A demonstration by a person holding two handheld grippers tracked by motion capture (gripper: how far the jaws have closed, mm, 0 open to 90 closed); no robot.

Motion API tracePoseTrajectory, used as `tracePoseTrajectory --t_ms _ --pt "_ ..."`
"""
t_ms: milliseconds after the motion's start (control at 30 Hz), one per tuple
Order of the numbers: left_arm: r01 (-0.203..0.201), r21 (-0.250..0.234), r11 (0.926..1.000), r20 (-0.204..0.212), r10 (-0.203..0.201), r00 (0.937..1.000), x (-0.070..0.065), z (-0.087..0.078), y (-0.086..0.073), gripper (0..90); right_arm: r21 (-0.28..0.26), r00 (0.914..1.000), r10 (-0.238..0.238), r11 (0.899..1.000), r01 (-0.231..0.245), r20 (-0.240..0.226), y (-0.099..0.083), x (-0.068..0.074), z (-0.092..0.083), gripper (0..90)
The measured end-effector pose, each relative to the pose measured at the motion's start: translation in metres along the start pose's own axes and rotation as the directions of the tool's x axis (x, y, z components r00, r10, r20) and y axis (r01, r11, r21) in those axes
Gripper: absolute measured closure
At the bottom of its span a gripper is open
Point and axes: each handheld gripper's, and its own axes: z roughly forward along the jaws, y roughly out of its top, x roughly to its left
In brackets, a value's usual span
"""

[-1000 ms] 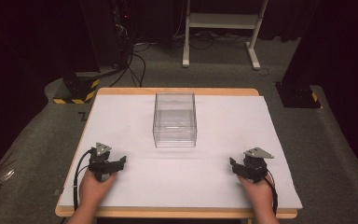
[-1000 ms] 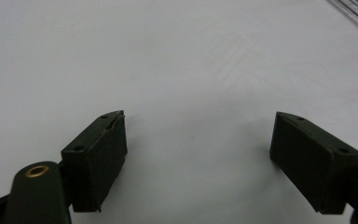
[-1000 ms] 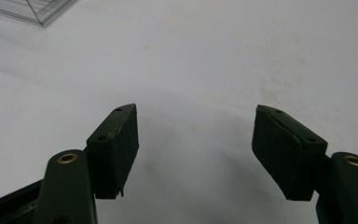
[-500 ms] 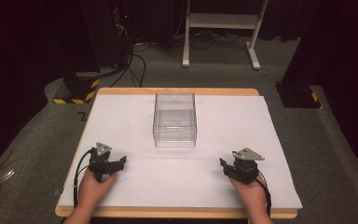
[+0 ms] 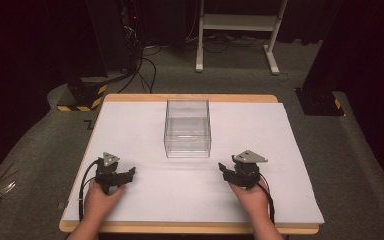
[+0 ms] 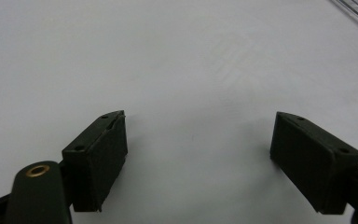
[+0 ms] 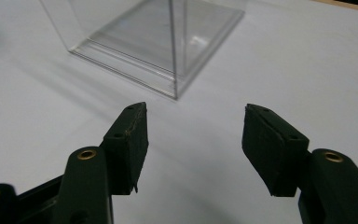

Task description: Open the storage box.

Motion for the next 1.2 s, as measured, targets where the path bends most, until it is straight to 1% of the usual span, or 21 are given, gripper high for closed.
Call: tracePoseTrajectory --t_ms 100,133,167,200,233,300,333,400,433,467,500,533,567,633,833,1033,1200 --pt "0.0 -0.001 1.0 -0.001 0.0 1.0 0.0 0.0 0.0 18.8 -0.014 0.9992 -0.023 1.0 0.023 -0.033 0.006 0.009 0.004 42.9" --pt "0.001 -0.001 1.0 0.0 -0.001 1.0 0.0 0.0 0.0 18.8 -0.023 0.9986 -0.025 0.999 0.024 -0.046 0.008 0.011 0.005 43.4" --pt "0.001 -0.001 1.0 0.0 -0.001 1.0 0.0 0.0 0.0 18.8 -0.023 0.9986 -0.025 0.999 0.024 -0.046 0.008 0.011 0.005 43.4" --pt "0.001 -0.001 1.0 0.0 -0.001 1.0 0.0 0.0 0.0 18.9 -0.039 0.9969 -0.024 0.999 0.021 -0.075 0.011 0.015 0.008 44.8" --pt "0.001 -0.001 1.0 0.0 -0.001 1.0 0.0 0.0 0.0 18.9 -0.039 0.9969 -0.024 0.999 0.021 -0.075 0.011 0.015 0.008 44.8" --pt "0.001 -0.001 1.0 -0.001 -0.001 1.0 0.0 0.0 0.0 18.9 -0.05 0.994 -0.032 0.998 0.027 -0.105 0.014 0.019 0.012 45.1" --pt "0.001 -0.001 1.0 -0.001 -0.001 1.0 0.0 0.0 0.0 18.9 -0.056 0.9912 -0.042 0.998 0.036 -0.125 0.017 0.023 0.016 45.4" --pt "0.001 -0.001 1.0 -0.001 -0.001 1.0 0.0 0.0 0.0 18.9 -0.065 0.9885 -0.042 0.997 0.033 -0.146 0.02 0.026 0.021 45.5" --pt "0.001 -0.001 1.0 -0.001 -0.001 1.0 0.0 0.0 0.0 18.9 -0.065 0.9885 -0.042 0.997 0.033 -0.146 0.02 0.026 0.021 45.5" --pt "0.002 -0.001 1.0 0.0 -0.002 1.0 0.0 0.0 0.0 18.9 -0.075 0.986 -0.043 0.997 0.032 -0.161 0.024 0.028 0.025 46.2" --pt "0.002 -0.001 1.0 0.0 -0.002 1.0 0.0 0.0 0.0 18.9 -0.075 0.986 -0.043 0.997 0.032 -0.161 0.024 0.028 0.025 46.2" --pt "0.001 -0.001 1.0 -0.001 -0.001 1.0 0.0 0.0 0.0 18.9 -0.078 0.9847 -0.043 0.997 0.03 -0.169 0.025 0.029 0.028 46.4" --pt "0.001 -0.001 1.0 -0.001 -0.001 1.0 0.0 0.0 0.0 18.9 -0.086 0.9831 -0.052 0.996 0.037 -0.175 0.028 0.031 0.033 46.4" --pt "0.001 -0.001 1.0 0.0 -0.001 1.0 0.0 0.0 0.0 18.8 -0.091 0.9824 -0.053 0.995 0.037 -0.179 0.029 0.032 0.035 46.6" --pt "0.001 -0.001 1.0 -0.001 -0.001 1.0 0.0 0.0 0.0 18.9 -0.092 0.978 -0.038 0.996 0.02 -0.205 0.032 0.033 0.047 46.7" --pt "0.002 -0.001 1.0 0.0 -0.002 1.0 0.0 0.0 0.0 18.9 -0.122 0.9787 -0.049 0.992 0.025 -0.2 0.037 0.033 0.052 47.5" --pt "0.002 -0.001 1.0 0.0 -0.002 1.0 0.0 0.0 0.0 18.9 -0.142 0.9787 -0.04 0.99 0.012 -0.202 0.041 0.032 0.056 51.0"
